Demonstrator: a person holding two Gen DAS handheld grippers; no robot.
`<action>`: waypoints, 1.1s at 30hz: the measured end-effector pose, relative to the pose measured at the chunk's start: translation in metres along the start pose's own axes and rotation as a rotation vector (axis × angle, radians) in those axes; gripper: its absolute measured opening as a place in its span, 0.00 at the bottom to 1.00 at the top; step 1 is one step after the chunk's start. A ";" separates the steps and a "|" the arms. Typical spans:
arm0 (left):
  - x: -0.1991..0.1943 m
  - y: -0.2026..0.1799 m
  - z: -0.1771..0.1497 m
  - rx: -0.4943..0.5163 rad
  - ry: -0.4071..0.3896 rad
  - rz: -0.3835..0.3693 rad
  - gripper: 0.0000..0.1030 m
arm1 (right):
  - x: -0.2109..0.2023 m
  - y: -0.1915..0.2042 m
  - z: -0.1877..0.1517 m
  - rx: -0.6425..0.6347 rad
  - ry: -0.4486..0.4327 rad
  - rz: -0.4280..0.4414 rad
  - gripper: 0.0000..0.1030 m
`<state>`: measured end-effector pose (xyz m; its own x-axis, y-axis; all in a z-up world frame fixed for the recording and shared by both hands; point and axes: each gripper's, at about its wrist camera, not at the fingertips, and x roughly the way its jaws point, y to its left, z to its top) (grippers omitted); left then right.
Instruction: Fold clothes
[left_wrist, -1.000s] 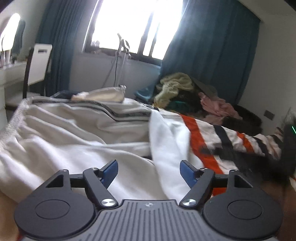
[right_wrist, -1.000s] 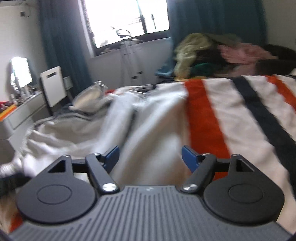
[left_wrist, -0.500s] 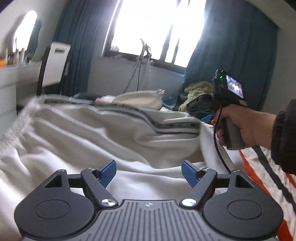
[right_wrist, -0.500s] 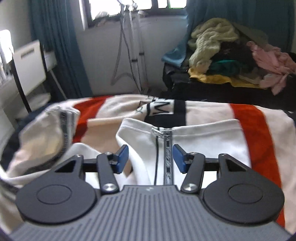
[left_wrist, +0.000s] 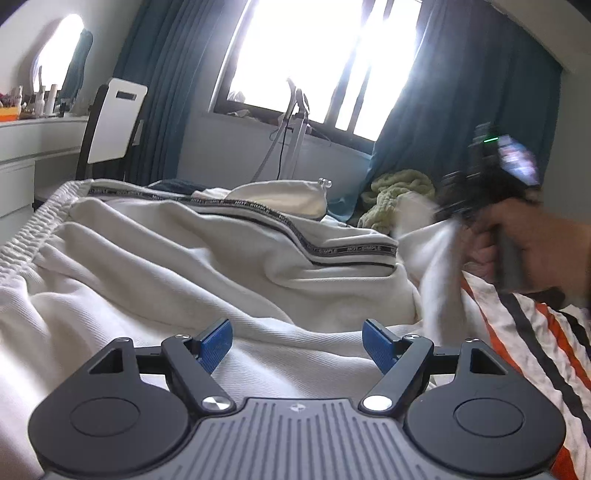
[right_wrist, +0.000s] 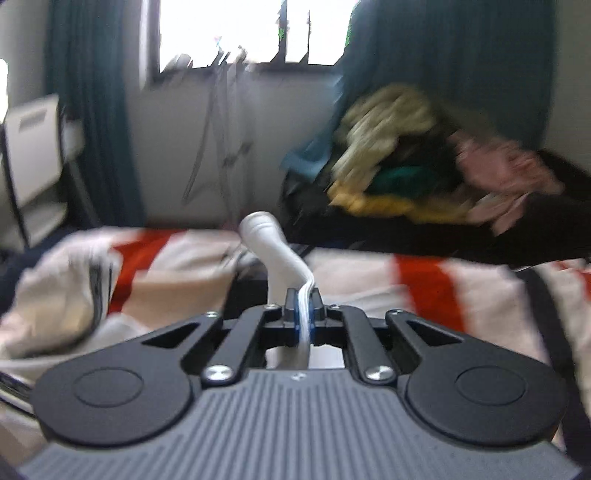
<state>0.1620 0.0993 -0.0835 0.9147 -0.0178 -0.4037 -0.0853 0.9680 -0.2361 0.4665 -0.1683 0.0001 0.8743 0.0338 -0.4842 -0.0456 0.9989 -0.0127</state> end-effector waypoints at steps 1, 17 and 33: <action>-0.003 -0.002 0.000 -0.001 0.000 0.000 0.77 | -0.018 -0.015 0.003 0.033 -0.030 -0.014 0.07; -0.069 -0.032 0.003 0.035 -0.011 0.015 0.77 | -0.258 -0.293 -0.191 0.824 0.001 -0.250 0.07; -0.120 0.040 0.010 -0.382 0.254 0.062 0.80 | -0.287 -0.361 -0.293 1.295 0.179 -0.009 0.64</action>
<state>0.0530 0.1431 -0.0353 0.7818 -0.0691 -0.6197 -0.3200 0.8085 -0.4938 0.0912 -0.5486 -0.1125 0.7913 0.1222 -0.5992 0.5431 0.3098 0.7804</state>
